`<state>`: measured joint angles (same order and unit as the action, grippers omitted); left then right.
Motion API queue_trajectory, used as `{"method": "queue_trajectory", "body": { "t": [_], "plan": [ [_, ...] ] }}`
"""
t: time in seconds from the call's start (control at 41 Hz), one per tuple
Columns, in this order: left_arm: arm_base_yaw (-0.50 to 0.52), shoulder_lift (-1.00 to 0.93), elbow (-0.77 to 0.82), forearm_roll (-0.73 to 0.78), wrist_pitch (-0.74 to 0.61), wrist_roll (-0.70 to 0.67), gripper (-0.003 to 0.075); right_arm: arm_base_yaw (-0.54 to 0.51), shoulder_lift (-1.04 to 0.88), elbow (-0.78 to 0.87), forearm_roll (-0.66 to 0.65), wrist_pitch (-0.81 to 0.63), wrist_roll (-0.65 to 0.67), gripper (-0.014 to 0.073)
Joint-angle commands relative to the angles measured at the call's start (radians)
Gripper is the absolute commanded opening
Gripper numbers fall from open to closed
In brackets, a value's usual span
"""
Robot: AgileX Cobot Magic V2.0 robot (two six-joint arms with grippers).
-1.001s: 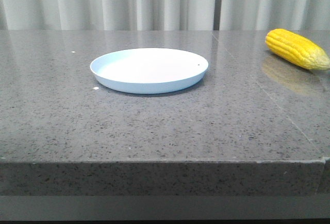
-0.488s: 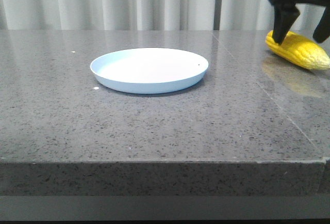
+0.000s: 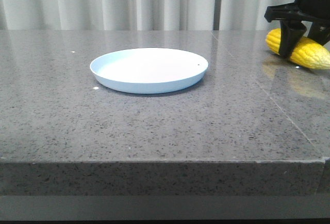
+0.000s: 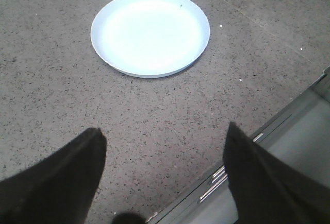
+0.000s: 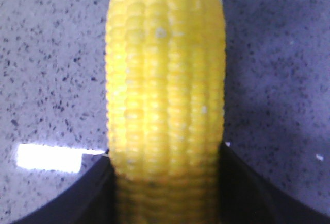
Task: Place corn on plate with both arms
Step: 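Lift the corn with the right gripper and carry it over the plate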
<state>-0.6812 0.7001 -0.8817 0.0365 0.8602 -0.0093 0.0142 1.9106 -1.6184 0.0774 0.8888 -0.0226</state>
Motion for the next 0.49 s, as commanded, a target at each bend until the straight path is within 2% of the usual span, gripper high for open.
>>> {"method": "queue_trajectory", "body": {
  "t": [0.0, 0.195, 0.366, 0.464],
  "plan": [
    [-0.009, -0.003, -0.025, 0.001, -0.064, -0.014, 0.048, 0.0, -0.099, -0.036, 0.0, -0.009, -0.005, 0.0205],
    [-0.009, -0.003, -0.025, 0.001, -0.064, -0.014, 0.048, 0.076, -0.204, -0.074, 0.005, 0.075, -0.036, 0.0205],
    [-0.009, -0.003, -0.025, 0.001, -0.064, -0.014, 0.048, 0.229, -0.24, -0.191, 0.005, 0.236, -0.051, 0.0205],
    [-0.009, -0.003, -0.025, 0.001, -0.064, -0.014, 0.048, 0.326, -0.237, -0.249, 0.006, 0.282, -0.05, 0.0205]
  ]
}}
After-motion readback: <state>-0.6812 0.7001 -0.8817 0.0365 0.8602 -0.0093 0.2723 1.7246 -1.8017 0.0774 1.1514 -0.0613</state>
